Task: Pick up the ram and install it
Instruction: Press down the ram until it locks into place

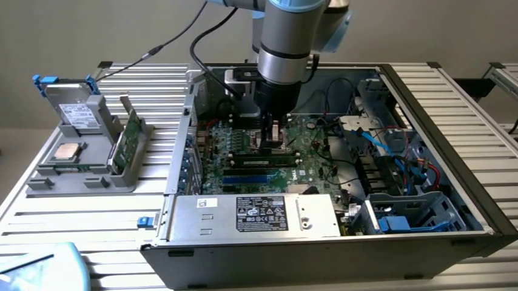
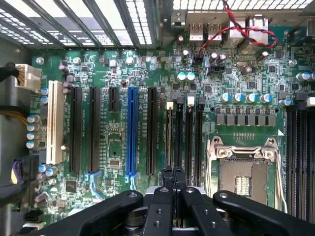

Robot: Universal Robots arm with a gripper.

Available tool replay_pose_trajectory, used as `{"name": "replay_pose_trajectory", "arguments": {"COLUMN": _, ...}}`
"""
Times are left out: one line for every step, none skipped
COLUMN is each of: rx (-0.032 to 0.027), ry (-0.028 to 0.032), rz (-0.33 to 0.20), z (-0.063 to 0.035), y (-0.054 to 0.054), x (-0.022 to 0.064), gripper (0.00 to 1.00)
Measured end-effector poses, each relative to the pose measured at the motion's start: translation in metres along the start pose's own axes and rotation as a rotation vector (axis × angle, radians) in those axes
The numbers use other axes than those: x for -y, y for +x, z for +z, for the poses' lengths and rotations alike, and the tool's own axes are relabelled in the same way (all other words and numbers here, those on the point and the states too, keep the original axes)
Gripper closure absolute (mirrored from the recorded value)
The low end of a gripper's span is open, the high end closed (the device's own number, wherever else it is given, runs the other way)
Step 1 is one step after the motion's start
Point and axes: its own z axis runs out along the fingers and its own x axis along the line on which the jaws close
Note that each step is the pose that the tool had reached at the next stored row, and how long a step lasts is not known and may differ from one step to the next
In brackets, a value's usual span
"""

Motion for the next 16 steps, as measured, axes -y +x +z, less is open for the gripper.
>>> {"name": "replay_pose_trajectory", "arguments": {"rx": 0.0000, "ry": 0.0000, "rz": 0.000, "z": -0.0006, "y": 0.0007, "x": 0.0022, "gripper": 0.89}}
{"name": "replay_pose_trajectory", "arguments": {"rx": -0.0002, "ry": -0.0001, "rz": 0.000, "z": -0.0012, "y": 0.0014, "x": 0.0045, "gripper": 0.89}}
{"name": "replay_pose_trajectory", "arguments": {"rx": 0.0000, "ry": -0.0001, "rz": 0.000, "z": -0.0016, "y": 0.0020, "x": 0.0067, "gripper": 0.89}}
{"name": "replay_pose_trajectory", "arguments": {"rx": -0.0003, "ry": -0.0002, "rz": 0.000, "z": -0.0021, "y": 0.0025, "x": 0.0092, "gripper": 0.89}}
{"name": "replay_pose_trajectory", "arguments": {"rx": -0.0003, "ry": -0.0002, "rz": 0.000, "z": -0.0022, "y": 0.0026, "x": 0.0109, "gripper": 0.89}}
{"name": "replay_pose_trajectory", "arguments": {"rx": -0.0003, "ry": -0.0002, "rz": 0.000, "z": -0.0022, "y": 0.0026, "x": 0.0111, "gripper": 0.89}}
{"name": "replay_pose_trajectory", "arguments": {"rx": -0.0001, "ry": -0.0001, "rz": 0.000, "z": -0.0022, "y": 0.0026, "x": 0.0111, "gripper": 0.89}}
{"name": "replay_pose_trajectory", "arguments": {"rx": -0.0002, "ry": -0.0001, "rz": 0.000, "z": -0.0022, "y": 0.0026, "x": 0.0110, "gripper": 0.89}}
{"name": "replay_pose_trajectory", "arguments": {"rx": -0.0001, "ry": -0.0001, "rz": 0.000, "z": -0.0022, "y": 0.0027, "x": 0.0110, "gripper": 0.89}}
{"name": "replay_pose_trajectory", "arguments": {"rx": -0.0002, "ry": -0.0002, "rz": 0.000, "z": -0.0022, "y": 0.0027, "x": 0.0110, "gripper": 0.89}}
{"name": "replay_pose_trajectory", "arguments": {"rx": -0.0001, "ry": -0.0001, "rz": 0.000, "z": -0.0022, "y": 0.0027, "x": 0.0110, "gripper": 0.89}}
{"name": "replay_pose_trajectory", "arguments": {"rx": -0.0001, "ry": -0.0001, "rz": 0.000, "z": -0.0022, "y": 0.0027, "x": 0.0110, "gripper": 0.89}}
{"name": "replay_pose_trajectory", "arguments": {"rx": -0.0002, "ry": -0.0002, "rz": 0.000, "z": -0.0022, "y": 0.0027, "x": 0.0110, "gripper": 0.89}}
{"name": "replay_pose_trajectory", "arguments": {"rx": -0.0001, "ry": -0.0001, "rz": 0.000, "z": -0.0022, "y": 0.0027, "x": 0.0110, "gripper": 0.89}}
{"name": "replay_pose_trajectory", "arguments": {"rx": -0.0001, "ry": -0.0001, "rz": 0.000, "z": -0.0022, "y": 0.0027, "x": 0.0111, "gripper": 0.89}}
{"name": "replay_pose_trajectory", "arguments": {"rx": -0.0001, "ry": -0.0001, "rz": 0.000, "z": -0.0022, "y": 0.0027, "x": 0.0110, "gripper": 0.89}}
